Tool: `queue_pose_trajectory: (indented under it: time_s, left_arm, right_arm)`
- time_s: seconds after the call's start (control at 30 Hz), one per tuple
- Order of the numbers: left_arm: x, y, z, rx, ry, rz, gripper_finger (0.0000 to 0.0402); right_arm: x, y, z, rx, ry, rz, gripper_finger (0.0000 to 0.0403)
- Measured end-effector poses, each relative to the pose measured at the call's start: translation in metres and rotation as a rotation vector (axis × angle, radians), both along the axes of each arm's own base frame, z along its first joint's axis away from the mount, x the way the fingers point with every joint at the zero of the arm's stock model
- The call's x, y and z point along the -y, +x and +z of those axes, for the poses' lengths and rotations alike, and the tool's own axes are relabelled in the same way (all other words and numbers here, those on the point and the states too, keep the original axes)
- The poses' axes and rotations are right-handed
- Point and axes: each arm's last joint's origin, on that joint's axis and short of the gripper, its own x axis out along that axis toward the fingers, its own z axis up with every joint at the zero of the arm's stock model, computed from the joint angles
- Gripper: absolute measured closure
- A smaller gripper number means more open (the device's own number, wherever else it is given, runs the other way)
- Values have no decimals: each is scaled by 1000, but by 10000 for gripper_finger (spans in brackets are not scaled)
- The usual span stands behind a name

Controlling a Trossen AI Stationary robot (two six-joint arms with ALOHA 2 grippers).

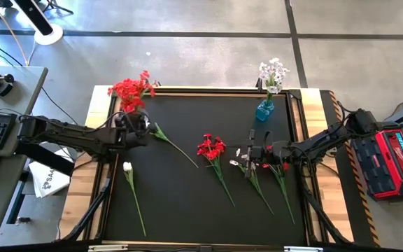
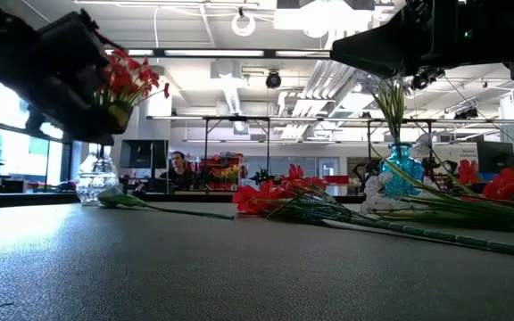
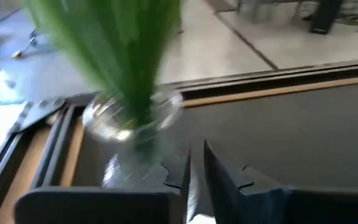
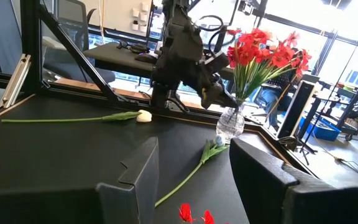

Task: Sort flowers into vase by color
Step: Adjust the transparent vase

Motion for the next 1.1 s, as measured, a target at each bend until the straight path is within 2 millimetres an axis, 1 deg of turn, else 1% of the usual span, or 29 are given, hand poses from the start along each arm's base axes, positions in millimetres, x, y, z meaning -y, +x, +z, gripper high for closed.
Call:
queue_pose_trajectory:
  time_s: [0.13, 0.3, 0.4, 0.53, 0.67, 0.73, 0.83, 0.93, 1.0, 1.1]
  left_arm:
    - [-5, 8, 6, -26, 5, -63, 399]
    - [-9, 10, 7, 0, -22, -72, 393]
    - [-7, 12, 6, 12, -76, -131, 387]
    - [0, 14, 5, 11, -179, -288, 360]
    - [9, 12, 6, 6, -279, -436, 311]
    - [13, 9, 5, -7, -325, -465, 284]
    - [17, -1, 1, -10, -393, -409, 245]
    - [18, -12, -5, 23, -472, -277, 219]
    - [17, -19, -7, 55, -491, -170, 211]
    - [15, -25, -8, 87, -421, -62, 209]
  right_arm:
    - [0, 0, 0, -1, 0, 0, 234]
    - [0, 0, -2, -17, -4, 0, 234]
    - [0, 0, -3, -35, -9, 0, 234]
    - [0, 0, -4, -42, -1, 0, 234]
    - [0, 0, -4, -42, -1, 0, 234]
    - [0, 0, -4, -42, -1, 0, 234]
    - [0, 0, -4, -42, -1, 0, 234]
    - [0, 0, -4, -42, -1, 0, 234]
    - [0, 0, -4, -42, -1, 0, 234]
    - [0, 0, -4, -42, -1, 0, 234]
